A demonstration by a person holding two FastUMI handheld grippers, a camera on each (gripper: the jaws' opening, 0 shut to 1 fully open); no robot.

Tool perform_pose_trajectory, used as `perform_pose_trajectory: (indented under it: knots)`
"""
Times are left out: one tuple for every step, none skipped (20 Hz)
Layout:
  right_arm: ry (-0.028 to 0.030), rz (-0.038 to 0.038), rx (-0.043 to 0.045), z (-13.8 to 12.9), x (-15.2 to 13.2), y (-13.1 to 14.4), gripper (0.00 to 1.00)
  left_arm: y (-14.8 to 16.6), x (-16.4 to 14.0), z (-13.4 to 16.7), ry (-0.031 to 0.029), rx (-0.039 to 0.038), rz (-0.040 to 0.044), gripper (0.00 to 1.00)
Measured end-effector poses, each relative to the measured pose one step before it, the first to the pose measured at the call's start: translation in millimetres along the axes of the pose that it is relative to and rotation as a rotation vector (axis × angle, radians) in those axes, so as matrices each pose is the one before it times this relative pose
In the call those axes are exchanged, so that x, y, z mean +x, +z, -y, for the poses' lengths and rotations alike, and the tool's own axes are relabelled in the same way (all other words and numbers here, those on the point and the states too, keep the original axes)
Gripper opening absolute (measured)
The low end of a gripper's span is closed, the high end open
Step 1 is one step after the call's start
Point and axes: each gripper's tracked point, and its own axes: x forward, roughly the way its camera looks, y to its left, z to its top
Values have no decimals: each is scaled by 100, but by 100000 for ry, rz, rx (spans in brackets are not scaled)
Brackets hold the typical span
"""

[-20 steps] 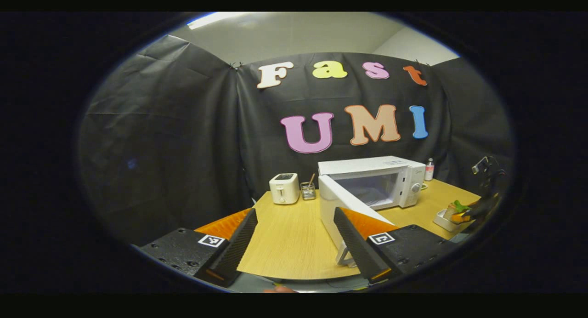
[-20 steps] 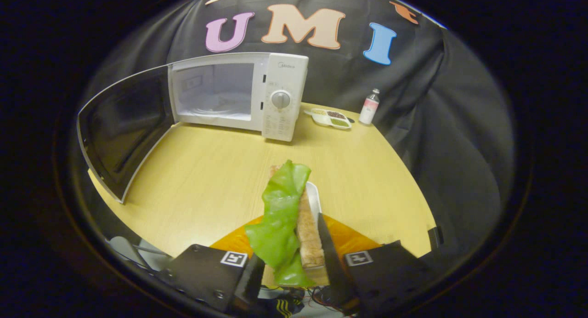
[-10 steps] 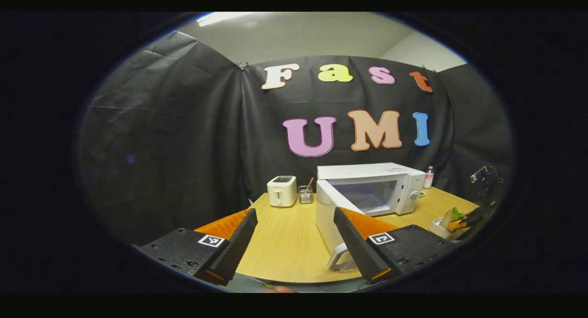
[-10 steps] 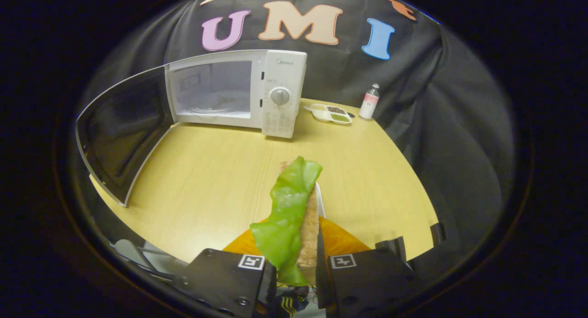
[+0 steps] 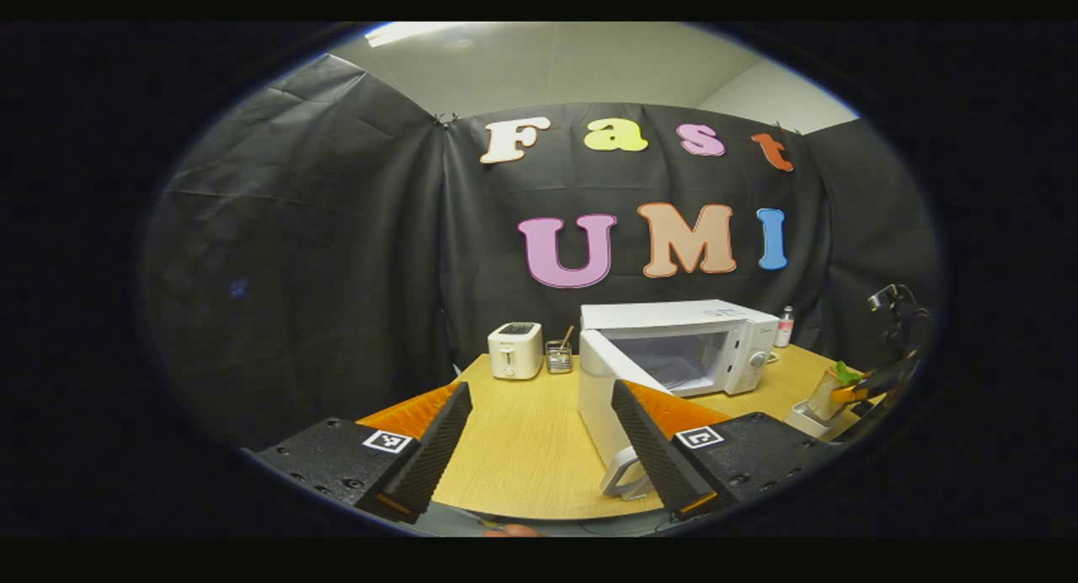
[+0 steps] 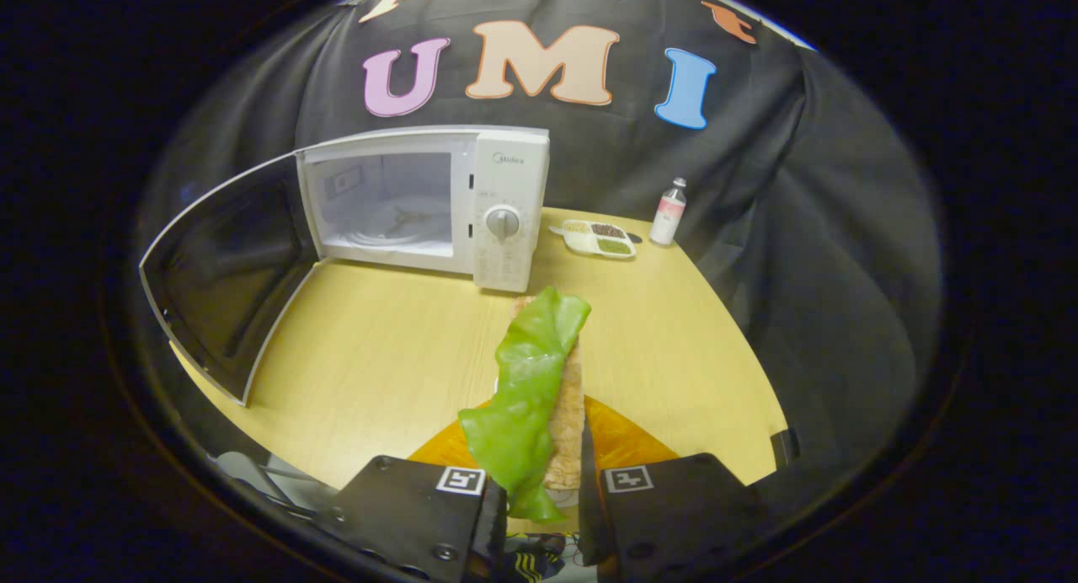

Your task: Open the microwave oven with the left hand, put the food in, and close the microwave oven.

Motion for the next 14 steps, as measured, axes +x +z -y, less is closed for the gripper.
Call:
perform_pose_trajectory:
  knots:
    - [793,560,612,-247,19,594,37,109,-140,130,-930,-143,438,98]
    - [1544,333,1275,-471,19,535,32,-45,-33,61,-233,39,342,98]
    - [2004,123,1741,-642,54,419,37,139,-29,29,-140,-94,370,98]
    - [1869,64,2049,-613,102,446,37,93,-100,184,-227,18,63,98]
    - [1834,-120,2233,-579,192,283,37,-55,-91,-155,253,244,10,98]
    - [1837,-63,2425,-690,256,384,32,57,-121,-25,244,219,162,98]
    - [1712,-121,2562,-636,248,292,32,97,-30,32,-17,130,288,100]
    - [1905,-233,2547,-749,404,352,37,104,-233,-96,197,183,152,98]
    - [1814,-311,2209,-792,497,188,37,-63,-80,18,-58,-3,39,98]
    - [1519,-601,2452,-784,628,190,36,-179,-144,-14,97,87,-467,98]
    - [1942,-331,2755,-912,761,226,36,-254,-10,-218,621,91,-730,98]
    - [1754,-257,3118,-1005,834,337,36,-117,-103,-159,459,-238,-661,98]
    - [1727,-73,3291,-1022,766,326,36,-22,-148,-171,307,-303,-318,98]
    - [1555,-108,3508,-1080,867,376,36,-23,-238,-165,353,-64,-30,100]
